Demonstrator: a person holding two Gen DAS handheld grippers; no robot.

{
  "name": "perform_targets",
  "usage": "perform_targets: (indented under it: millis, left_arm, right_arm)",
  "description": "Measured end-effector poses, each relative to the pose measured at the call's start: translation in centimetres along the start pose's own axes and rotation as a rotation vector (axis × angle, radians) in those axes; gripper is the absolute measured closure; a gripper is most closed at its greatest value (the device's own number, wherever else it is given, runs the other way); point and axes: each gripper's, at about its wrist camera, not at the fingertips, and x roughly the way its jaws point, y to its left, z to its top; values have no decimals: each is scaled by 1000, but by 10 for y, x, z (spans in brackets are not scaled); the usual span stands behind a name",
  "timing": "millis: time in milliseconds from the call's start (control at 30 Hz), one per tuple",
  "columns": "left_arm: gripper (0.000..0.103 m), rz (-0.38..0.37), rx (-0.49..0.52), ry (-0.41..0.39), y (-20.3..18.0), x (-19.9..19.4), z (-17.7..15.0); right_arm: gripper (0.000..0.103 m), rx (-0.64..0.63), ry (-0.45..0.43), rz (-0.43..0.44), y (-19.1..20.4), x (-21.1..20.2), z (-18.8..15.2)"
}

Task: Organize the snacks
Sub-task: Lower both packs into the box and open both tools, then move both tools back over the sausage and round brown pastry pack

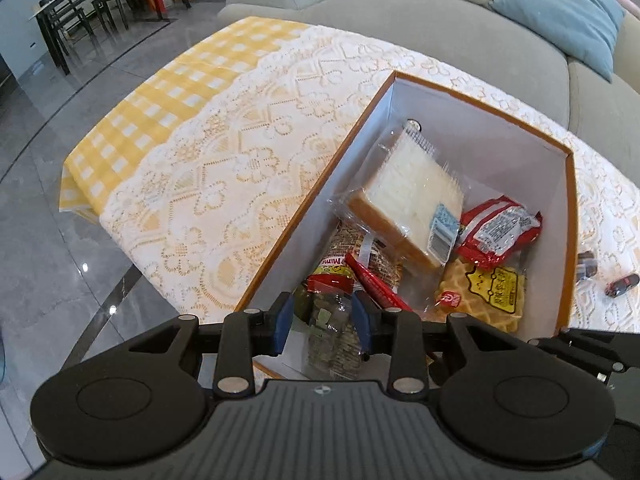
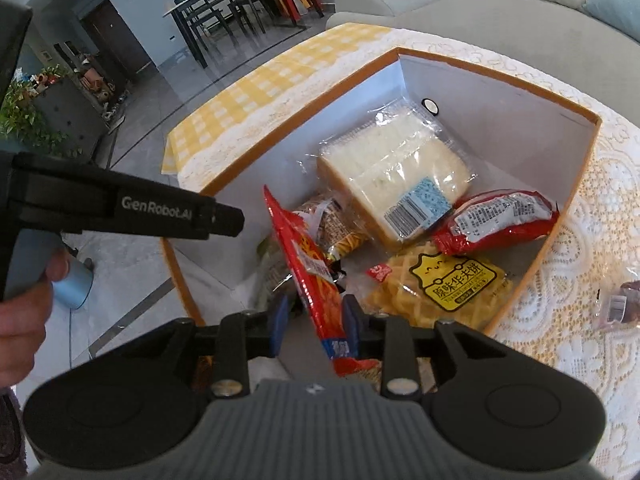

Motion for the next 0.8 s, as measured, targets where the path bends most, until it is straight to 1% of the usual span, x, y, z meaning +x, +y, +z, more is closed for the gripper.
perform_targets:
  millis: [133,233,333,467,567,667,800]
  left_arm:
    - [62,0,-12,-28,-2,-9,0]
    - [62,-11,-10,-19,-5,-11,-1]
    - [62,-19,-15,-13,-9,-13,-4]
    - [62,2,-8,-3,-10,-15,-10]
    - [62,6,-2,2,-10,-19,-15]
    - [62,3,2,-2,-12,-25,-19]
    - [62,-30,33,-35,-25,-37,-25]
  right_arm:
    - [73,-2,-5,14,2,-8,-2]
    - [73,-16,11,20,7,-4,-5]
    - [73,23,39,45,7,7,-6]
    - [74,57,71,58,10,15,-7]
    - [74,65,80,78,13,11,-9]
    - [74,53,44,68,16,-5,-11]
    - [74,36,-29,46,13,-36,-17]
